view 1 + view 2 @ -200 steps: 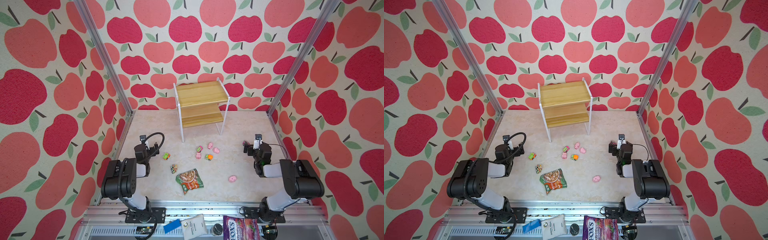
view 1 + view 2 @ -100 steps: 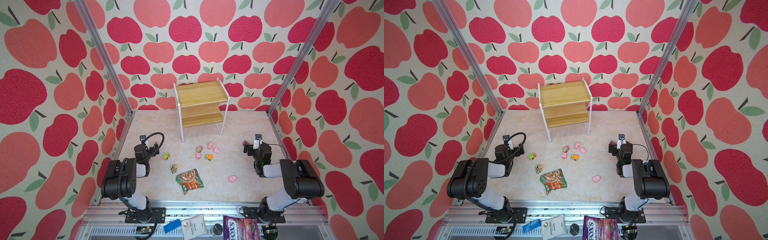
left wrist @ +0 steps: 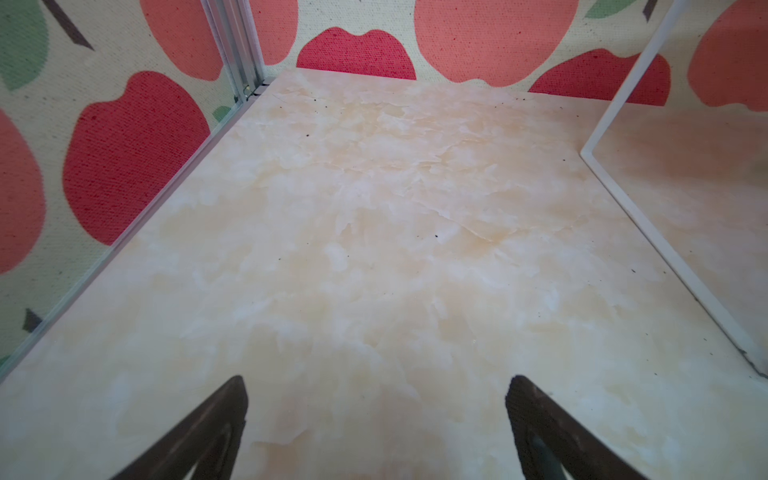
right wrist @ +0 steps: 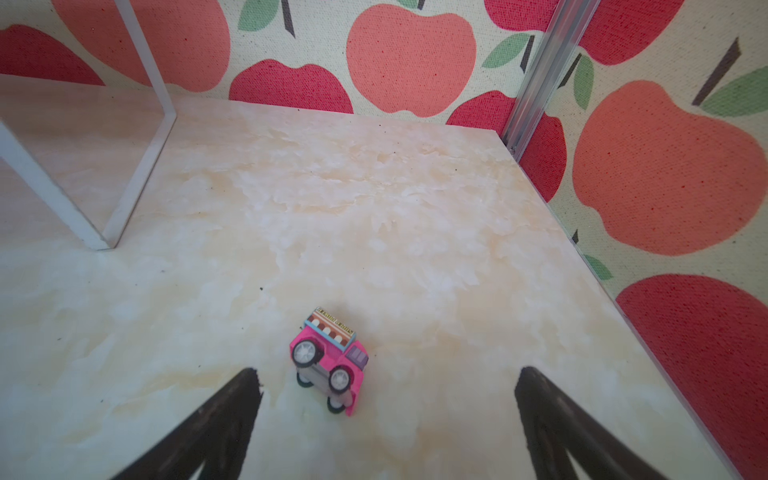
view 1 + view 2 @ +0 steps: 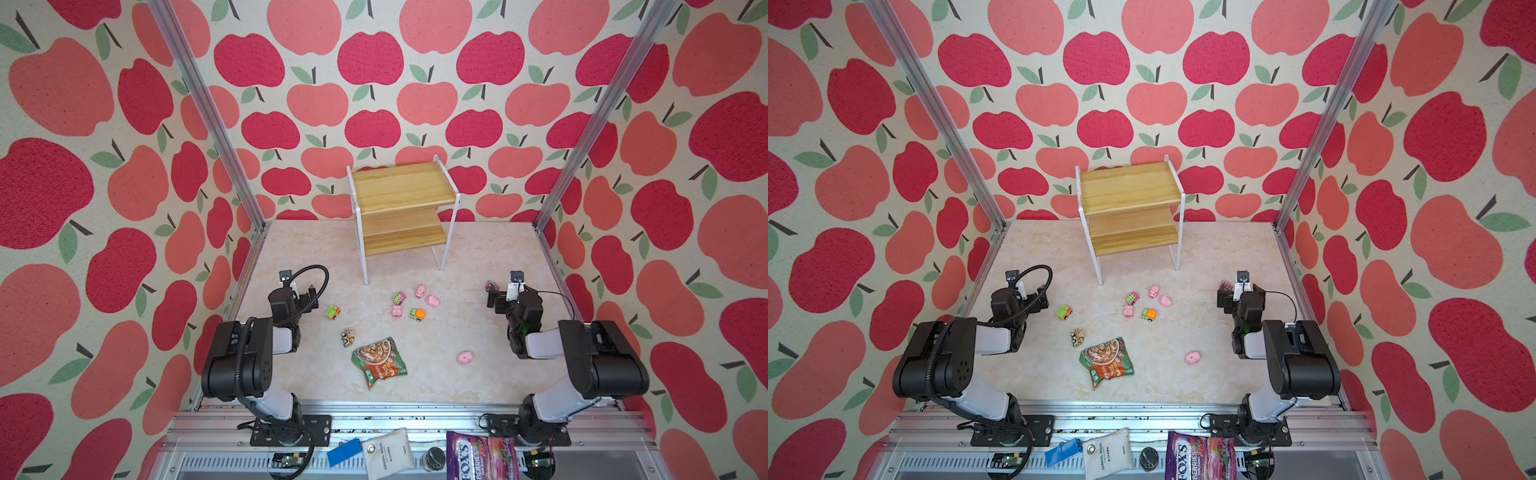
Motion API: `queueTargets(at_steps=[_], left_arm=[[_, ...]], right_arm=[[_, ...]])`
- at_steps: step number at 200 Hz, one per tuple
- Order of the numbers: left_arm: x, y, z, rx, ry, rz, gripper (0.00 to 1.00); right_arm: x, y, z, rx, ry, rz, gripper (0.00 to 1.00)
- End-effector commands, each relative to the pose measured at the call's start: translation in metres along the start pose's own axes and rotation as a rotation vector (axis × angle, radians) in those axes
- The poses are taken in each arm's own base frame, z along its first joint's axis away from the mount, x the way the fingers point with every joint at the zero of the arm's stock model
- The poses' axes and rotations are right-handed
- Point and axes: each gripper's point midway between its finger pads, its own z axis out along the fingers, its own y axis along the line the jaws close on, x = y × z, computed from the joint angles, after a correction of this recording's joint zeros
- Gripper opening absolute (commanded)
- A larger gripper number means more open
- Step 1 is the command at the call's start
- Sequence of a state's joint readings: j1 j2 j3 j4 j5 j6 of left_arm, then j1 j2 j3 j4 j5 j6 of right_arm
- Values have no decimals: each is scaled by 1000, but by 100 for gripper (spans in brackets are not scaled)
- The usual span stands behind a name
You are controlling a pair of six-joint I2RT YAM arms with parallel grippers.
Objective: Place and organize the plastic toys onto the shelf
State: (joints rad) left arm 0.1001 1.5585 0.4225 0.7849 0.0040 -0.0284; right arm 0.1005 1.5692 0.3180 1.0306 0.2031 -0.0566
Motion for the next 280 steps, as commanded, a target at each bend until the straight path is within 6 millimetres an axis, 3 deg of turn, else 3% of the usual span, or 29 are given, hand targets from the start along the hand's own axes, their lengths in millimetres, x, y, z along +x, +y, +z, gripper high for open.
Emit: queueTargets(at_steps=[1, 15, 33, 69, 105, 137, 182, 211, 280], left_arm=[[-40, 25, -8, -103, 27, -85, 99], [-56, 27, -14, -112, 53, -168, 99], [-62, 17, -16, -106, 135, -228, 99], [-59, -10, -30, -88, 290, -261, 99], [-54, -49, -53, 75, 415, -431, 97], [-50, -95, -77, 272, 442, -474, 90], [-48, -192, -93, 639, 374, -420, 70], [-53, -223, -85, 714, 338, -387, 55], [-77, -239, -34, 725, 262, -463, 38]], right_arm=[[-26, -6, -10, 52, -57, -28, 99], [-42, -8, -16, 61, -39, -41, 99], [-62, -12, -30, 58, -22, 58, 99], [-84, 14, -52, -126, -12, 248, 99], [-99, 47, -42, -295, 68, 373, 99], [-113, 68, -29, -391, 104, 444, 99], [-123, 86, -12, -459, 116, 486, 98], [-122, 91, -7, -464, 125, 488, 97], [-122, 98, -21, -469, 87, 463, 96]])
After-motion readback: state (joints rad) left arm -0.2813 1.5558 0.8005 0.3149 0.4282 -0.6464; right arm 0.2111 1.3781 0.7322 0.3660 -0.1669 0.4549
